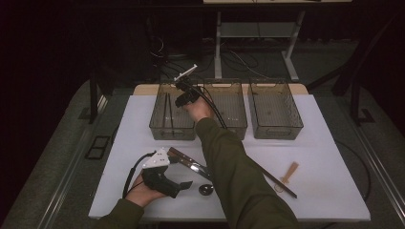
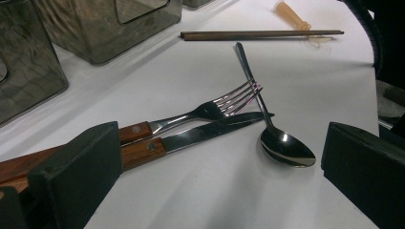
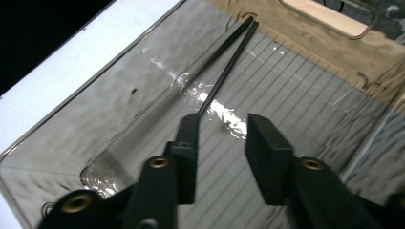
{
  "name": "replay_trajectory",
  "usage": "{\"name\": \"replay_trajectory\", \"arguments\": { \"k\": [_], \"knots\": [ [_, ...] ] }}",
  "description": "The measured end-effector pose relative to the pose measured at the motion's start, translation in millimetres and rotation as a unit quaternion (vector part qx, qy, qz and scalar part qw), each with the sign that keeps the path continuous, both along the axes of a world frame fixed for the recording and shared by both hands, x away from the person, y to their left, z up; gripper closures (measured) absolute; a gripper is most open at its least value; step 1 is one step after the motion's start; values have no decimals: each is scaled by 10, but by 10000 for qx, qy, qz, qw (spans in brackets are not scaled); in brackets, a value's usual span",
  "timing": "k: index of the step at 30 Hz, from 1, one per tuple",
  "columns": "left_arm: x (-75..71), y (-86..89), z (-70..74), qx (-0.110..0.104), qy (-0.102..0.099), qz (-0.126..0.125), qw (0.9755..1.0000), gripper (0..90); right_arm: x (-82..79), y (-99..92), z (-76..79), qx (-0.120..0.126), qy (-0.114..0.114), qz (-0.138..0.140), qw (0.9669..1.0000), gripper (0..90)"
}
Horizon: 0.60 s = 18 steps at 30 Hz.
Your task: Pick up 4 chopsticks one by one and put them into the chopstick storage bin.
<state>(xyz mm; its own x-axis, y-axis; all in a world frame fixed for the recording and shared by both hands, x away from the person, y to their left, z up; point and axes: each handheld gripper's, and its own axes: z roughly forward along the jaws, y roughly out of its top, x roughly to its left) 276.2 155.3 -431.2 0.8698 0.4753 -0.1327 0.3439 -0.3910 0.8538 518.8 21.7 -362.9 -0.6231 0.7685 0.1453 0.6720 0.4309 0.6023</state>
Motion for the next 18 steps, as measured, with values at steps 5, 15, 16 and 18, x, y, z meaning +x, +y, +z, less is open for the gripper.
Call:
{"name": "replay_trajectory", "arguments": {
  "k": [5, 15, 16, 18],
  "knots": [
    [0, 2, 2, -3, -15, 1, 10000, 0, -63, -101, 78, 185, -84, 124, 9997, 508],
    [-2, 14, 11, -10, -13, 25, 10000, 0, -373, -484, 198, 452, -440, 362, 9974, 283],
    [-2, 11, 10, -7, -14, 29, 10000, 0, -410, -531, 206, 478, -481, 376, 9970, 276],
    [-2, 7, 8, 3, -16, 23, 10000, 0, -471, -623, 209, 592, -497, 412, 9962, 246]
  ]
}}
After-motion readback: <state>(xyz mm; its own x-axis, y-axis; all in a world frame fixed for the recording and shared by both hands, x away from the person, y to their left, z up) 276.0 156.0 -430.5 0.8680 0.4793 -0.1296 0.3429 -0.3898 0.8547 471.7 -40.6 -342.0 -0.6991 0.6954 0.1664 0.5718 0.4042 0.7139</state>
